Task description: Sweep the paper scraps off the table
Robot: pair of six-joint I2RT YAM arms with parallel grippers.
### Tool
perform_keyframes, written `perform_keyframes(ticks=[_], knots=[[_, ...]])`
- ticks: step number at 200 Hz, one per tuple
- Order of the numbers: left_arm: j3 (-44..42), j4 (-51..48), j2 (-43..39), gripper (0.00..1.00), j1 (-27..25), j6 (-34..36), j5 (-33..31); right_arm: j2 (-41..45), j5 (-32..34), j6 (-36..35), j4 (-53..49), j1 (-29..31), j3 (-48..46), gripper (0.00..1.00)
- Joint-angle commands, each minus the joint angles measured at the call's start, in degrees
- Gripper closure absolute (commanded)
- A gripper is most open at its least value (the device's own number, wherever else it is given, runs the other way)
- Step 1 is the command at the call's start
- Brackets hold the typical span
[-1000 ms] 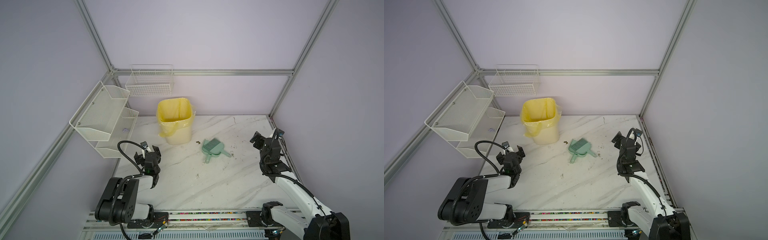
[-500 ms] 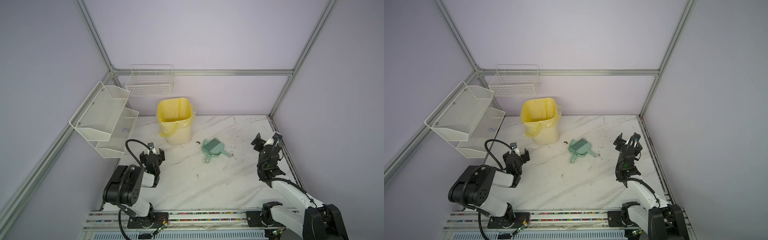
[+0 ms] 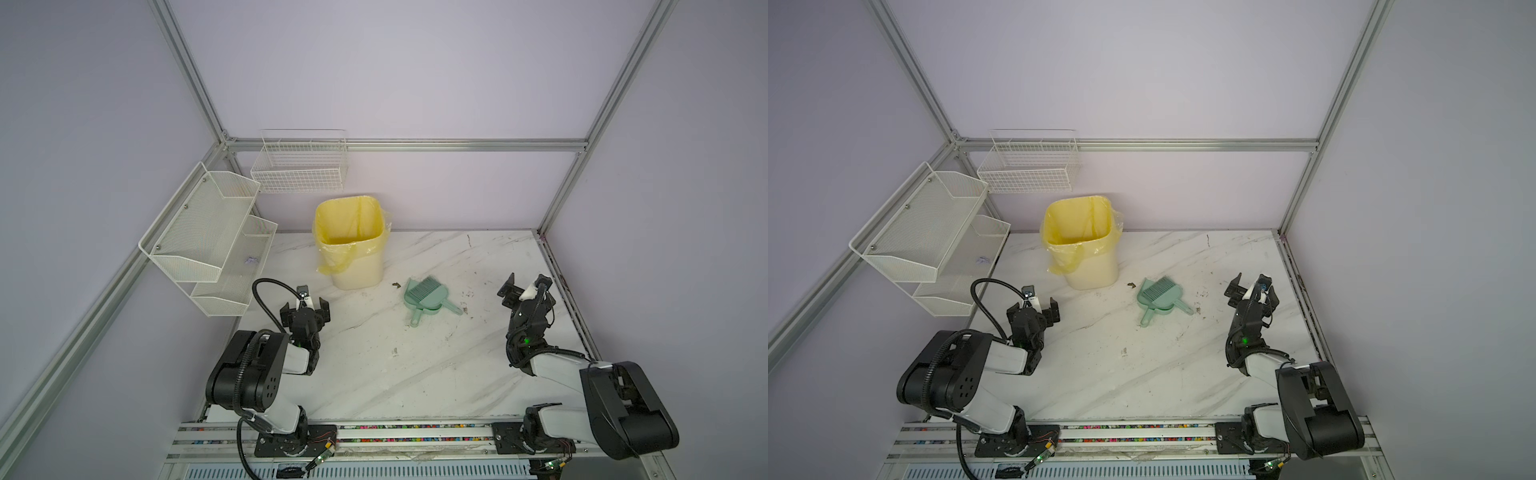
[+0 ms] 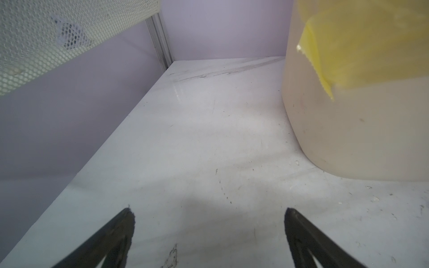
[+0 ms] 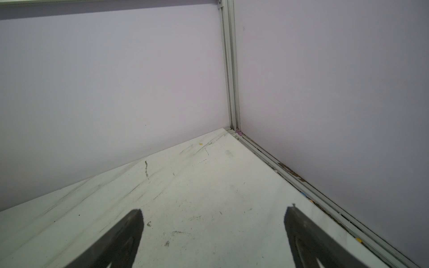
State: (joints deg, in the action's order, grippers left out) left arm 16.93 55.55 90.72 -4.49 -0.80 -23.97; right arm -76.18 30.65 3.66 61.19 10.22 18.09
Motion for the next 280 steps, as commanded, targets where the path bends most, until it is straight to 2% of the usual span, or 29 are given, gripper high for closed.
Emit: perform_keyframes(ticks=[1, 48, 55, 69, 80, 85, 96, 108, 122, 133, 280], knots=[[3.78, 1.9, -0.36, 0.0, 0.64, 0.67, 0.55, -5.1, 0.55, -1.06, 12.03, -0.31, -0.84, 0.03], [3.81, 1.71, -0.38, 0.0, 0.79, 0.53, 0.76, -21.45, -0.57, -2.6, 31.14, -0.46, -1.04, 0.03], [3.89, 1.69, -0.29, 0.0, 0.84, 0.58, 0.85, -23.26, -1.72, -5.46, 33.77, -0.44, -0.75, 0.03], [3.84, 1.62, -0.36, 0.01, 0.87, 0.46, 0.93, -24.19, -7.98, -4.66, 30.95, -0.46, -0.54, 0.03], [3.89, 1.49, -0.36, 0.0, 0.94, 0.47, 0.9, -29.84, -6.74, -8.89, 40.28, -0.33, -0.08, 0.03], [3.91, 1.44, -0.37, 0.0, 0.99, 0.47, 0.93, -28.87, -6.6, -8.63, 38.88, -0.07, 0.2, 0.03], [3.99, 1.42, -0.37, 0.0, 0.98, 0.37, 1.02, -25.39, -8.93, -4.93, 24.68, -0.31, 3.19, 0.03], [4.07, 1.32, -0.32, 0.0, 1.09, 0.27, 1.19, -27.79, -9.59, -6.77, 22.31, -0.95, 7.13, 0.03], [4.09, 1.1, -0.37, 0.0, 1.22, 0.19, 1.37, -25.97, -10.69, -3.34, 16.23, -2.27, 8.12, 0.03], [4.08, 1.2, -0.37, 0.01, 1.25, 0.12, 1.46, -26.59, -10.88, -4.75, 18.91, -3.01, 7.69, 0.03], [4.08, 0.86, -0.37, 0.0, 1.5, -0.04, 1.73, -26.21, -10.09, -4.85, 18.48, -3.01, 7.59, 0.03]])
